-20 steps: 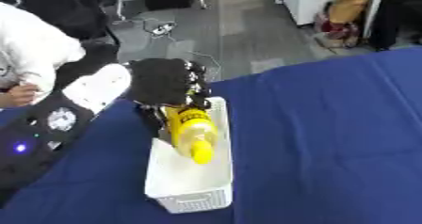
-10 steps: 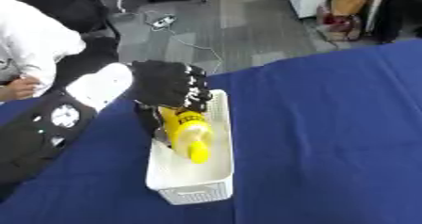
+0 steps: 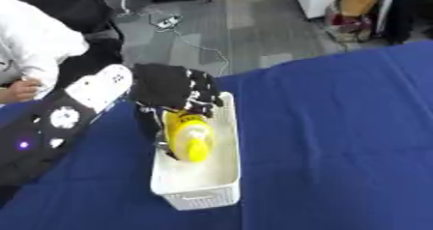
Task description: Pick up objects on the table and place them in the box.
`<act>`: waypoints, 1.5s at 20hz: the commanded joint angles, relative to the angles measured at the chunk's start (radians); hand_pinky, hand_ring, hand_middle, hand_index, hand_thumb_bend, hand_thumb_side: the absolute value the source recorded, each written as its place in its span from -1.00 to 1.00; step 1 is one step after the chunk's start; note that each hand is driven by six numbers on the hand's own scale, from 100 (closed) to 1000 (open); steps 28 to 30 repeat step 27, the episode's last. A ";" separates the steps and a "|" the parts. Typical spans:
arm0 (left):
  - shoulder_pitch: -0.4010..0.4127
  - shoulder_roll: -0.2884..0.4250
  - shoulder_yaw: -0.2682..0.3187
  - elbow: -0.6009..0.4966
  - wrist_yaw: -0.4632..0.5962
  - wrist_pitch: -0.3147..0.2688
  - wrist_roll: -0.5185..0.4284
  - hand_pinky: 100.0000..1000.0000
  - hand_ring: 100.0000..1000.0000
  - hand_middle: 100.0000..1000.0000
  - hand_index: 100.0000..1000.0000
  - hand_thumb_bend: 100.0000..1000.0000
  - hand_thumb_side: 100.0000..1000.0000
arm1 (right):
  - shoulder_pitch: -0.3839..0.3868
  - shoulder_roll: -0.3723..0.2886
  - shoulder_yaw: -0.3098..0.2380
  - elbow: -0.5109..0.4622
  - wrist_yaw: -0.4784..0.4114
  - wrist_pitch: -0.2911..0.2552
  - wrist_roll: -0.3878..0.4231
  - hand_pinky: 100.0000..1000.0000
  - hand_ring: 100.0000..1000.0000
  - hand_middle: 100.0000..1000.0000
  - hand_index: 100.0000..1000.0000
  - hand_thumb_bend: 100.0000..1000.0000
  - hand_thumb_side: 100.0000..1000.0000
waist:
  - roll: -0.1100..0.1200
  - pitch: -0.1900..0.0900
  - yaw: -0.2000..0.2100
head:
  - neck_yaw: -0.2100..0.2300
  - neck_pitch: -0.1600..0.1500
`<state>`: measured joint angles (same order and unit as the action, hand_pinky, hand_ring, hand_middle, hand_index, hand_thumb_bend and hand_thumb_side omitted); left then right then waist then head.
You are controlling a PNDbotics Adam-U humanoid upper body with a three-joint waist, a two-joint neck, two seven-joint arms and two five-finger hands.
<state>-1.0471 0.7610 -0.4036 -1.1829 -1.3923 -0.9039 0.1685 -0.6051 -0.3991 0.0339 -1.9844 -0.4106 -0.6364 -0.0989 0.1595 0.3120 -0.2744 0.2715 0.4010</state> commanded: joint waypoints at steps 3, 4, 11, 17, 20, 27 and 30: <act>-0.014 0.010 0.042 0.003 0.078 0.023 -0.078 0.82 0.86 0.90 0.83 0.37 0.80 | -0.013 -0.011 -0.005 -0.016 0.000 -0.002 0.000 -0.52 -0.31 -0.13 0.04 -1.00 0.76 | -0.008 -0.016 0.002 | -0.008 -0.003; -0.014 0.009 0.043 0.001 0.090 0.033 -0.088 0.82 0.86 0.90 0.83 0.37 0.80 | -0.013 -0.011 -0.005 -0.016 0.000 -0.002 0.000 -0.52 -0.31 -0.13 0.04 -1.00 0.76 | -0.008 -0.016 0.003 | -0.008 -0.004; -0.006 0.018 0.058 -0.027 0.177 0.101 -0.133 0.85 0.92 0.97 0.89 0.40 0.97 | -0.010 -0.013 -0.007 -0.016 0.002 -0.003 -0.002 -0.52 -0.31 -0.13 0.04 -1.00 0.76 | -0.008 -0.018 0.008 | -0.014 -0.004; 0.064 0.061 0.093 -0.143 0.340 0.155 -0.095 0.60 0.80 0.84 0.79 0.11 0.89 | 0.011 -0.027 -0.017 -0.016 0.012 -0.006 -0.011 -0.52 -0.31 -0.13 0.04 -1.00 0.75 | -0.011 -0.030 0.041 | -0.053 -0.066; 0.162 0.088 0.123 -0.279 0.491 0.207 -0.039 0.47 0.74 0.78 0.71 0.03 0.82 | 0.033 -0.038 -0.022 -0.016 0.020 -0.009 -0.020 -0.52 -0.31 -0.13 0.04 -1.00 0.75 | -0.018 -0.041 0.071 | -0.103 -0.153; 0.489 0.030 0.236 -0.705 0.903 0.376 0.126 -0.14 0.30 0.40 0.41 -0.33 0.52 | 0.110 -0.060 -0.034 -0.016 0.053 -0.001 -0.038 -0.52 -0.31 -0.14 0.04 -1.00 0.75 | -0.057 -0.075 0.156 | -0.217 -0.343; 0.489 0.030 0.236 -0.705 0.903 0.376 0.126 -0.14 0.30 0.40 0.41 -0.33 0.52 | 0.110 -0.060 -0.034 -0.016 0.053 -0.001 -0.038 -0.52 -0.31 -0.14 0.04 -1.00 0.75 | -0.057 -0.075 0.156 | -0.217 -0.343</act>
